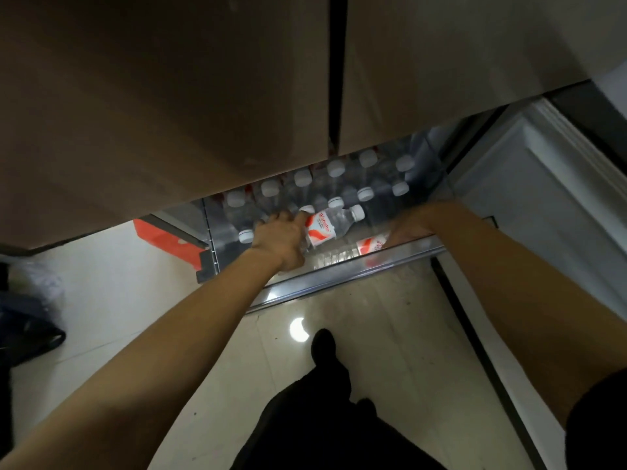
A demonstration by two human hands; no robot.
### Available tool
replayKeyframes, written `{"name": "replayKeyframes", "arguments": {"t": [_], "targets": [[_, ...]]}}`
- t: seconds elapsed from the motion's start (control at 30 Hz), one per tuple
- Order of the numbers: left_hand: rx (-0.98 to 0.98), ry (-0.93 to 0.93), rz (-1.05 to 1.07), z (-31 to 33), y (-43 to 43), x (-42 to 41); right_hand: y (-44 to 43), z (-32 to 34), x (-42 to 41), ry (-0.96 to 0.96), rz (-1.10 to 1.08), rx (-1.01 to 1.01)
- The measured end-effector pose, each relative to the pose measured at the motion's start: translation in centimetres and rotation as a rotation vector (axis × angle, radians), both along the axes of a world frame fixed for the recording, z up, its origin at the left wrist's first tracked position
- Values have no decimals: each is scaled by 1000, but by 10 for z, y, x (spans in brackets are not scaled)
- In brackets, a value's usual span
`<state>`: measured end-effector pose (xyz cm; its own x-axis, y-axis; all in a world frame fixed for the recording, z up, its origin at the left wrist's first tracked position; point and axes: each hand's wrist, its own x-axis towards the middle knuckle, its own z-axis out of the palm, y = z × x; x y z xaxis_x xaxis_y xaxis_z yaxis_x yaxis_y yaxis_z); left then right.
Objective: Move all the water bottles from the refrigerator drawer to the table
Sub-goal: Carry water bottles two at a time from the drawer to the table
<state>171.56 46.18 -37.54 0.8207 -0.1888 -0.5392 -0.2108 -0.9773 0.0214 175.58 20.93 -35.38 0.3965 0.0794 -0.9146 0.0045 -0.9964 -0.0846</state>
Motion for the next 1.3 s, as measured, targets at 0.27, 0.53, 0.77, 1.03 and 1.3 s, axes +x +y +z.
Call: {"name": "replayKeyframes", "arguments": {"t": [0.27,0.53,0.77,1.03,1.3], "targets": [[-92,-117,39,-4,-9,1,4,55,-14,-452,-8,6],[-544,-227,405,29,14,-31,26,77,-45,-906,82,37],[-760,-427,537,51,22,-61,56,64,-79,-986,-324,388],[-1011,-595,619,111,26,-127,67,76,-116,-1004,-521,502],[-1088,-830,711,175,29,-235,78,141,-194,-1173,-543,1022]]}}
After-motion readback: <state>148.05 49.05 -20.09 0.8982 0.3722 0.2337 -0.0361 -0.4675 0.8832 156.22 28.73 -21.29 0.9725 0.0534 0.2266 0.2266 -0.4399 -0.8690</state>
